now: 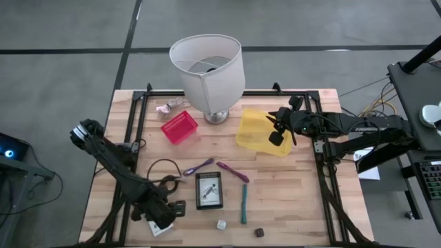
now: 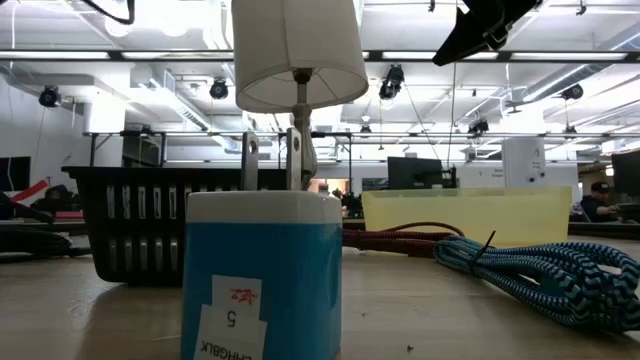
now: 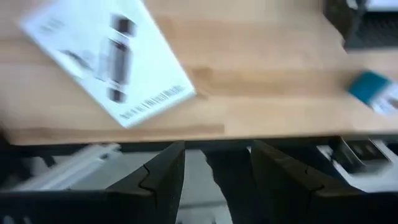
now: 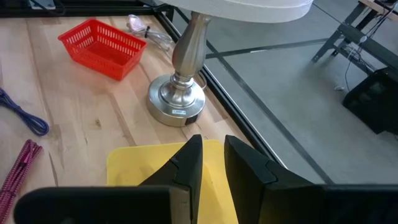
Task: Pick and place items into bin
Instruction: Put the card reader box into the black bin
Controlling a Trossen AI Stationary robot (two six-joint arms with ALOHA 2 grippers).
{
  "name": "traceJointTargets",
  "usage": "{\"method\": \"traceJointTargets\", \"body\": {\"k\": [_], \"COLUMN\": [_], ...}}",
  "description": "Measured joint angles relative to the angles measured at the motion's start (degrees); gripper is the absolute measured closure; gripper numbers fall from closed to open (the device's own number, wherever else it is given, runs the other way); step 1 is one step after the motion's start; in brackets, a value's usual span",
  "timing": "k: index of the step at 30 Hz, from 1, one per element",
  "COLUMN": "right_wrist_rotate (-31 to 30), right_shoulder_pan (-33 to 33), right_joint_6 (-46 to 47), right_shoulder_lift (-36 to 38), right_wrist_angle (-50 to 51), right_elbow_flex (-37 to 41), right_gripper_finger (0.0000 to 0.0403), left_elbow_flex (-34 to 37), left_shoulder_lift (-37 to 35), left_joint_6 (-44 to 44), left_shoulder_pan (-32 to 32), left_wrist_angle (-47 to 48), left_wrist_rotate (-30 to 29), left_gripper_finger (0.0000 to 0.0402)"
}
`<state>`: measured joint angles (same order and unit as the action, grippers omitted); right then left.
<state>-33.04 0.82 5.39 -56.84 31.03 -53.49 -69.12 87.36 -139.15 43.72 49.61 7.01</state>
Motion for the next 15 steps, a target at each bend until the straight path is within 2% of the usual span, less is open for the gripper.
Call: {"method": "traceJointTargets", "body": {"k": [5, 15], "right_wrist_rotate": [0.00, 0.02], "right_shoulder_pan": [0.00, -0.04], "right_joint_6": [0.24, 1.66], "right_shoulder_lift": [0.00, 0.00], "right_wrist_angle": [0.02, 0.02], "right_elbow_flex": [0.02, 0.02], "right_gripper_finger": [0.0346, 0.0346], "left_elbow_flex": [-2.80, -3.25], "left_shoulder_lift": [1.10, 4.83], "left_joint_6": [0.00, -0.07], "left_shoulder_pan": [0.25, 0.93], "left_wrist_angle": [7.92, 9.74], "left_wrist_rotate": [0.00, 0.49], "left_gripper_finger": [0.0233, 0.0233]}}
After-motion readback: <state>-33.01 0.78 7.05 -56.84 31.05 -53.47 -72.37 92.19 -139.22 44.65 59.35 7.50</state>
